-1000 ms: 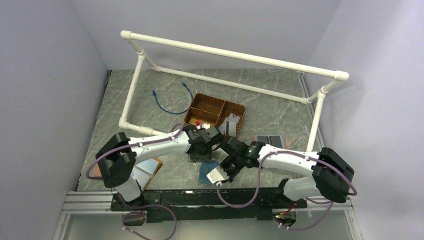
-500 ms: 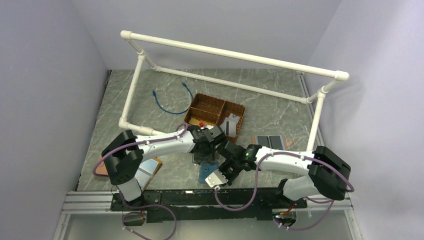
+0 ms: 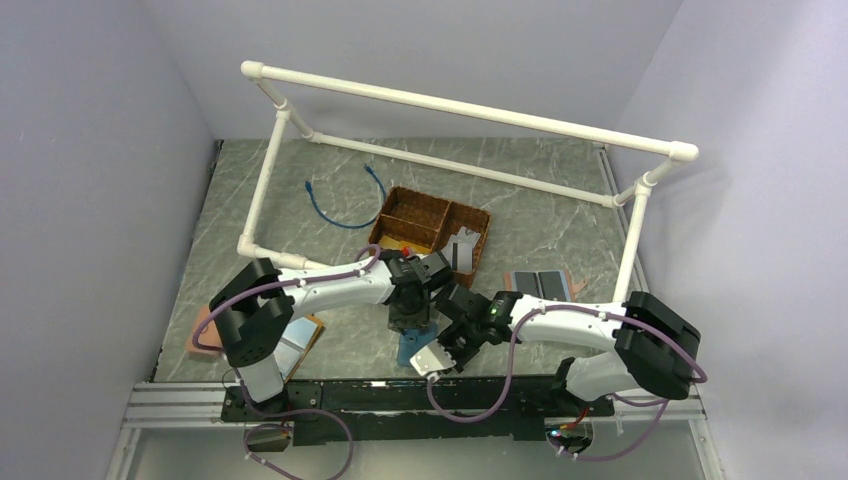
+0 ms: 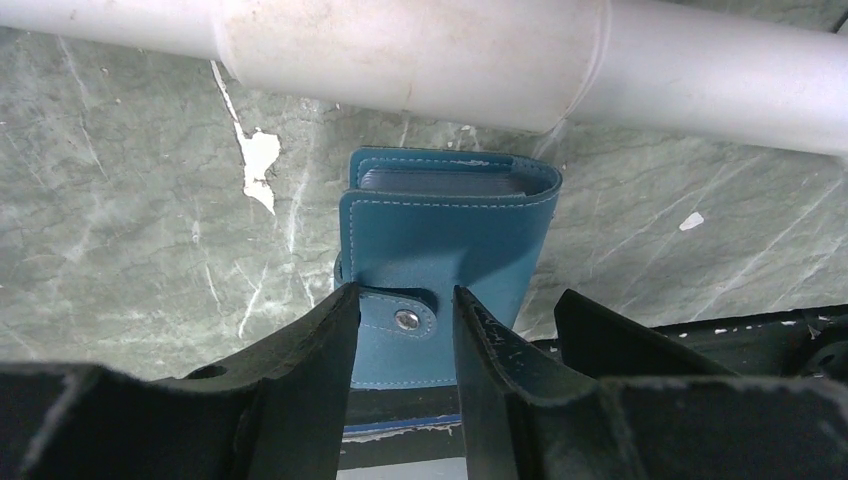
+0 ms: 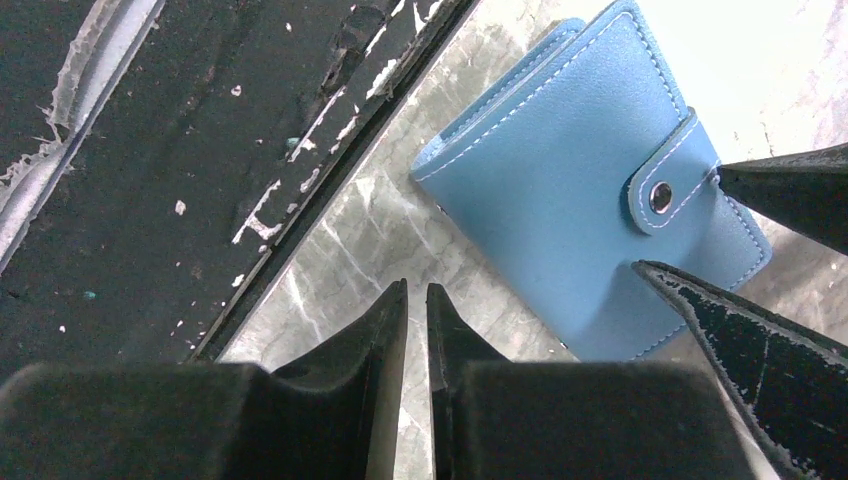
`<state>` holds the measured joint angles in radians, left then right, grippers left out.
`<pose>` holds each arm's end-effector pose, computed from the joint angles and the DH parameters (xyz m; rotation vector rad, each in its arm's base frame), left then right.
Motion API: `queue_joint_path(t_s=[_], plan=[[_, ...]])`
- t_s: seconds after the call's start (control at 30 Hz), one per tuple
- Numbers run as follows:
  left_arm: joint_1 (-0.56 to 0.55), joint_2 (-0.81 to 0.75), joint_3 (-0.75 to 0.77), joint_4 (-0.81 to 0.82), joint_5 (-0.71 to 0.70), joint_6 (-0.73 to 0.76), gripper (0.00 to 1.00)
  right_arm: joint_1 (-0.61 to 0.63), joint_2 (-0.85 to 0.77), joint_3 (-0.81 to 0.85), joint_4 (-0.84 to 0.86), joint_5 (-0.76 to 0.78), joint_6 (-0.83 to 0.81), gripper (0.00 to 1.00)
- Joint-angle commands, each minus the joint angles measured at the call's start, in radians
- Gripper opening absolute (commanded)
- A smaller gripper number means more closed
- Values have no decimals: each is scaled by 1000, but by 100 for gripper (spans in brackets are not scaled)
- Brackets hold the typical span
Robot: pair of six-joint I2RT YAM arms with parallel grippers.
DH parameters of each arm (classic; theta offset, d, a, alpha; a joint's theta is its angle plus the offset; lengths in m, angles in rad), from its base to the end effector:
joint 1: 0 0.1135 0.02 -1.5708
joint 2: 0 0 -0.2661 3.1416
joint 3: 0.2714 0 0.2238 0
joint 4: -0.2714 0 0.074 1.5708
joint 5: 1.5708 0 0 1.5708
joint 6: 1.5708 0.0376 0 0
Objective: Take the credit cards out of the card holder
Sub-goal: Open the card holder at the corner of the board.
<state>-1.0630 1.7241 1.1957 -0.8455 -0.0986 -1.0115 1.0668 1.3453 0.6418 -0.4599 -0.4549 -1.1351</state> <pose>0.1486 -0.2594 0.2103 0.0616 2.9511 -0.1770 0.0852 0.1887 0.1802 -2.4299 1.0912 0.5967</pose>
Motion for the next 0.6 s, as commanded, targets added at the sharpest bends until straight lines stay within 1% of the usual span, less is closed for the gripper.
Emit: queue_joint_path(t_s=[0.0,0.2,0.37,0.47,0.57], plan=[[-32,35,37,-42,12,-8,44,19,4,17,108,20,25,15],[-32,35,22,-41,41,-13,45,28,5,17,129,39,43,15],[-33,33,10,-32,52,-18,45,28,-7,29,110,13,45,13],[-32,32,3,-28,60,-23,44,28,-20,44,75,-19,33,13],[-32,32,-6,-35,56,-27,43,23,-33,84,-31,-78,-3,13]])
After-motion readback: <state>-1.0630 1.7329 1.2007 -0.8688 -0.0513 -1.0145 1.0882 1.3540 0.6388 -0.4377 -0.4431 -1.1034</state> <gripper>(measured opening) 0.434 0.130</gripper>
